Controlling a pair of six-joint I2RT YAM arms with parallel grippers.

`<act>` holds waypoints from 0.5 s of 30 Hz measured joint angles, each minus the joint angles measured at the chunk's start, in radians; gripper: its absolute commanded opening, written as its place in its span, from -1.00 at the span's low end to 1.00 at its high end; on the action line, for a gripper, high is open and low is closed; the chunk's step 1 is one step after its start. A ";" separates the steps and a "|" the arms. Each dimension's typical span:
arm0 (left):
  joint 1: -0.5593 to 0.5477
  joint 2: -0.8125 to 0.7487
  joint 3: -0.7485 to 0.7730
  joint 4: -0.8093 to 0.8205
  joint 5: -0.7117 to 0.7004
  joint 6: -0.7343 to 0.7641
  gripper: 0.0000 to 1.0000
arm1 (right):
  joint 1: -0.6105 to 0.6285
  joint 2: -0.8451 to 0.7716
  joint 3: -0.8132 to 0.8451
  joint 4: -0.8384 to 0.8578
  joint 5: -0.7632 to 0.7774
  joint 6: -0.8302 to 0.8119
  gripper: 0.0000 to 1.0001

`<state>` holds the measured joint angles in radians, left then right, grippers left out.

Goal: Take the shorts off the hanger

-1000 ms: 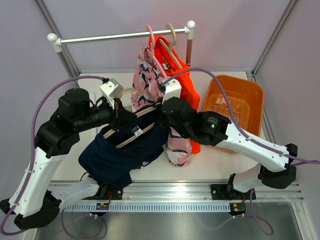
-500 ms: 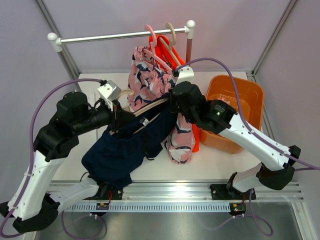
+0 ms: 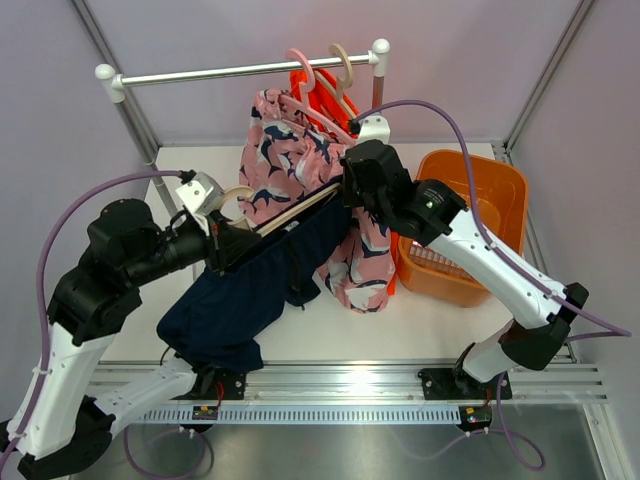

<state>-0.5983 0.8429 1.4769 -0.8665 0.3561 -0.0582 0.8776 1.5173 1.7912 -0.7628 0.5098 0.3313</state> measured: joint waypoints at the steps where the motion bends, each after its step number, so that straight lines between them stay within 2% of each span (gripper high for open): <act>1: 0.000 -0.002 0.000 0.000 0.001 0.002 -1.00 | -0.003 0.005 0.000 0.000 -0.005 0.000 -1.00; 10: 0.000 -0.067 0.000 0.008 -0.007 0.002 -1.00 | -0.016 0.016 0.000 0.008 -0.087 0.002 -1.00; 15: 0.000 -0.121 -0.002 0.045 -0.055 -0.018 -1.00 | -0.016 0.012 0.000 0.022 -0.132 0.003 -1.00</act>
<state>-0.5983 0.7223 1.4754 -0.8219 0.3008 -0.0757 0.8612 1.5295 1.7908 -0.7410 0.3779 0.3344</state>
